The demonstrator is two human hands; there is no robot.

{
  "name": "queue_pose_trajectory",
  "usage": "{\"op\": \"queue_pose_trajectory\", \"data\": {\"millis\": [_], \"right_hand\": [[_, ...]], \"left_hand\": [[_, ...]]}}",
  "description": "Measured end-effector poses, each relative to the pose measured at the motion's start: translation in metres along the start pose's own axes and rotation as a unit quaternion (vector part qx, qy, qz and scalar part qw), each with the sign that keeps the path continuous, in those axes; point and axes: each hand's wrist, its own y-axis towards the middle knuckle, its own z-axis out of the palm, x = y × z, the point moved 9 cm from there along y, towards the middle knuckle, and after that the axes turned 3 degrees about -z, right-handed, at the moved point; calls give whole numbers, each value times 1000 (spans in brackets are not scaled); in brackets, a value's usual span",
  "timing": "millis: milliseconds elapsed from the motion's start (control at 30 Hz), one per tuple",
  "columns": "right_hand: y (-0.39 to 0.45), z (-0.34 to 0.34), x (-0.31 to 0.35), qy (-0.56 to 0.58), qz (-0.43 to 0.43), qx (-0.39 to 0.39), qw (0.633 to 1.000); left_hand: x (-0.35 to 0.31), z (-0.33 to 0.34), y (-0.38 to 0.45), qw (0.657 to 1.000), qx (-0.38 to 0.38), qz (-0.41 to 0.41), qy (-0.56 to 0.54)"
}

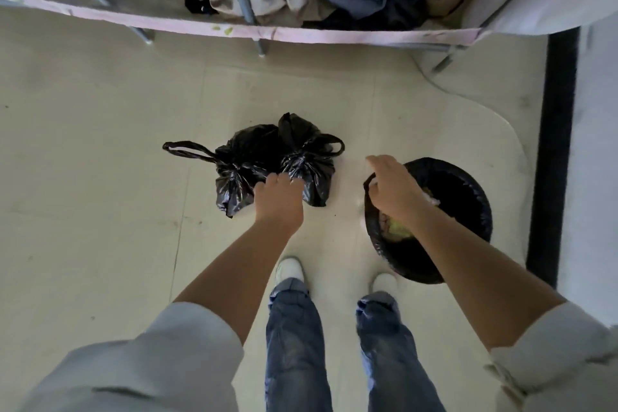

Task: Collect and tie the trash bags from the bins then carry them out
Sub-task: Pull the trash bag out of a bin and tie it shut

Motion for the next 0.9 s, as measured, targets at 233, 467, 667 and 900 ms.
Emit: {"op": "queue_pose_trajectory", "data": {"millis": [233, 467, 667, 900], "right_hand": [[-86, -1, -112, -40, 62, 26, 997], [-150, 43, -204, -101, -21, 47, 994], [-169, 90, -257, -167, -154, -16, 974], [-127, 145, -259, -218, -273, -55, 936]], "left_hand": [[-94, 19, -54, 1000, 11, 26, -8], [-175, 99, -111, 994, 51, -71, -71], [-243, 151, -117, 994, 30, -65, -81], [-286, 202, -57, 997, -1, 72, -2]]}}
